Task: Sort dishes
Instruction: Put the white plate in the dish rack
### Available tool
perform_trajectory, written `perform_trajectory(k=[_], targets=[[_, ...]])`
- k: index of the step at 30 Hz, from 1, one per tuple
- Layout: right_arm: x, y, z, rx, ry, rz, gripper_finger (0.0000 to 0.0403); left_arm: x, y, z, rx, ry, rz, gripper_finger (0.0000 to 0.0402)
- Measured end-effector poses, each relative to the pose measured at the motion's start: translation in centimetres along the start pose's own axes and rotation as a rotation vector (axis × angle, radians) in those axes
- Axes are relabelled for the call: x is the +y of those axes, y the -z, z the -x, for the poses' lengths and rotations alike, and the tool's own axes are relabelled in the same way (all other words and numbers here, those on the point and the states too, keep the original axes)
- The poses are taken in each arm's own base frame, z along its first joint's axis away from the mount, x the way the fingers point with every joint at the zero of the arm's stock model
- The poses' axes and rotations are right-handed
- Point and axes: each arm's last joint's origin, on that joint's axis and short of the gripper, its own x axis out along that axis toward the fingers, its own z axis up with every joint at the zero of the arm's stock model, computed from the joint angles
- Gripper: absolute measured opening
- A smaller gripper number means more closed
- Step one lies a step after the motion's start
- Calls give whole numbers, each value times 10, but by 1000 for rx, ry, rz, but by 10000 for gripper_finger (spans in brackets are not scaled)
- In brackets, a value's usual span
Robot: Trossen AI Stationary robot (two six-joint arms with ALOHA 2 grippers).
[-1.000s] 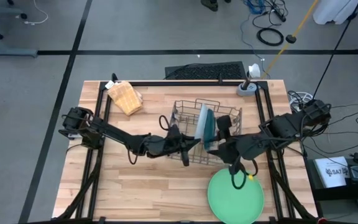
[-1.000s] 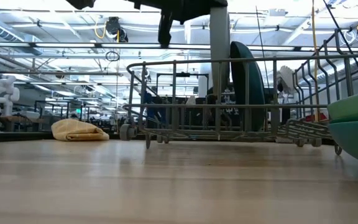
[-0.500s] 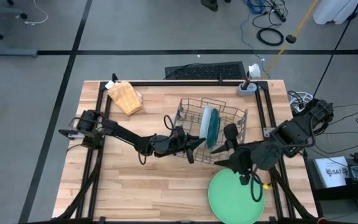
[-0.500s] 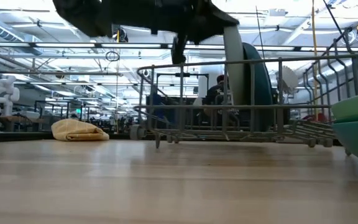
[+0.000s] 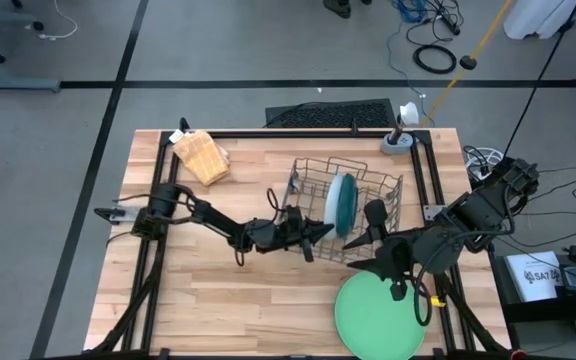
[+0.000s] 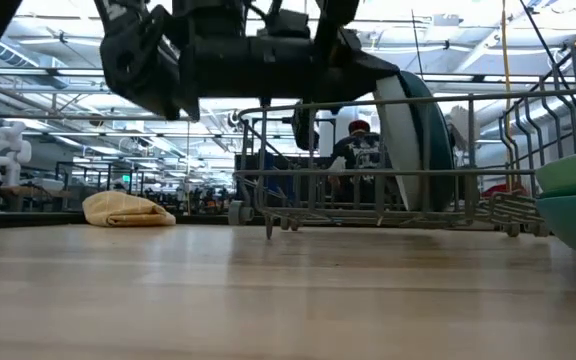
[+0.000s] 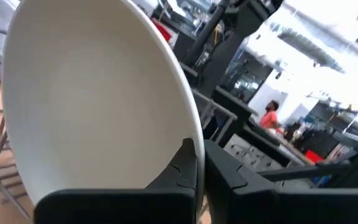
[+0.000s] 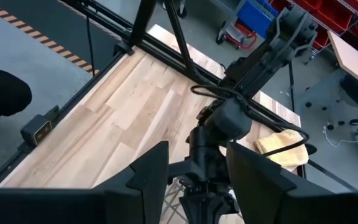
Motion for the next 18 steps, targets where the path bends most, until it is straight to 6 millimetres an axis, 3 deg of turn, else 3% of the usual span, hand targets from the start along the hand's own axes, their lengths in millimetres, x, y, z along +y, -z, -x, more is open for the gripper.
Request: perform_trajectory(k=[13, 18], targets=[[0, 0, 0, -2, -2, -18, 155, 20, 12, -3, -21, -98, 35, 13], [0, 0, 0, -2, -3, -19, 155, 20, 12, -2, -25, -114, 54, 52]])
